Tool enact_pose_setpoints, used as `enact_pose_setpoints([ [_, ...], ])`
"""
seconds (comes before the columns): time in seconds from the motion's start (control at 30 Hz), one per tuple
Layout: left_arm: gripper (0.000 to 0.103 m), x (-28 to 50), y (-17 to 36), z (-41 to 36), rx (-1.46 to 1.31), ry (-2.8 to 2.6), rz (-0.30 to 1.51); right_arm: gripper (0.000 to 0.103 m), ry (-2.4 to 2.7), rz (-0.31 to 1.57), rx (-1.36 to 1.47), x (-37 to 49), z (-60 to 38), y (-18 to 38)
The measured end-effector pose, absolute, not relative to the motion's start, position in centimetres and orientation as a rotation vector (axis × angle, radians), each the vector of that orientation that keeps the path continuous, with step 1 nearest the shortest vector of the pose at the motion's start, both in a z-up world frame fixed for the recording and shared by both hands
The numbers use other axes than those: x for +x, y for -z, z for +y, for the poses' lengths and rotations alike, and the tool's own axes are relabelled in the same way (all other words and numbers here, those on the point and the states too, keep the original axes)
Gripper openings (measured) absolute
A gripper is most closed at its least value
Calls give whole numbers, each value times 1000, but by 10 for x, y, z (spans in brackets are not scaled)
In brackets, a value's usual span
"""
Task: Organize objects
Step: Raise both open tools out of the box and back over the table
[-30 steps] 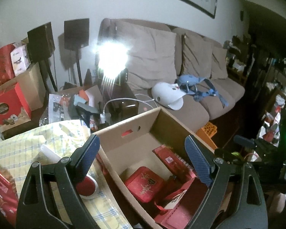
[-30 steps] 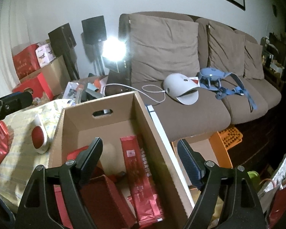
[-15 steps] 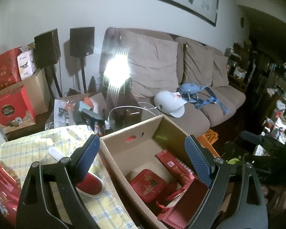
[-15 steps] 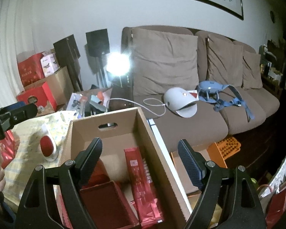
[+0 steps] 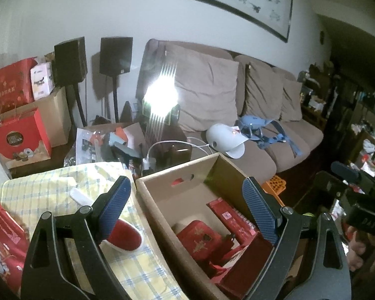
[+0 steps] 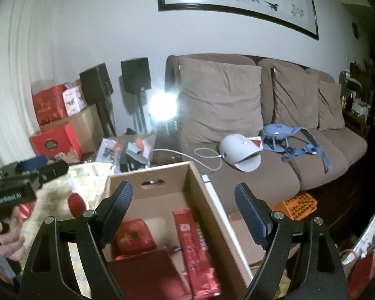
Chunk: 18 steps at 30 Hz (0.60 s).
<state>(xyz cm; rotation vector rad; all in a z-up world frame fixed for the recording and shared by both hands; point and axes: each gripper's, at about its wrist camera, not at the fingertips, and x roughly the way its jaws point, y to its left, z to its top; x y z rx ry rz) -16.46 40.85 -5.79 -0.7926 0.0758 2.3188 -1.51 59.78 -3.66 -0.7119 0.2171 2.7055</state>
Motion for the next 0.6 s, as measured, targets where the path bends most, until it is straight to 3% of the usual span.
enact_pose_setpoints([
  [0.6,90,-159,38,370,-739,-2396,37,85,-2728,167,-738,-23,567,30],
])
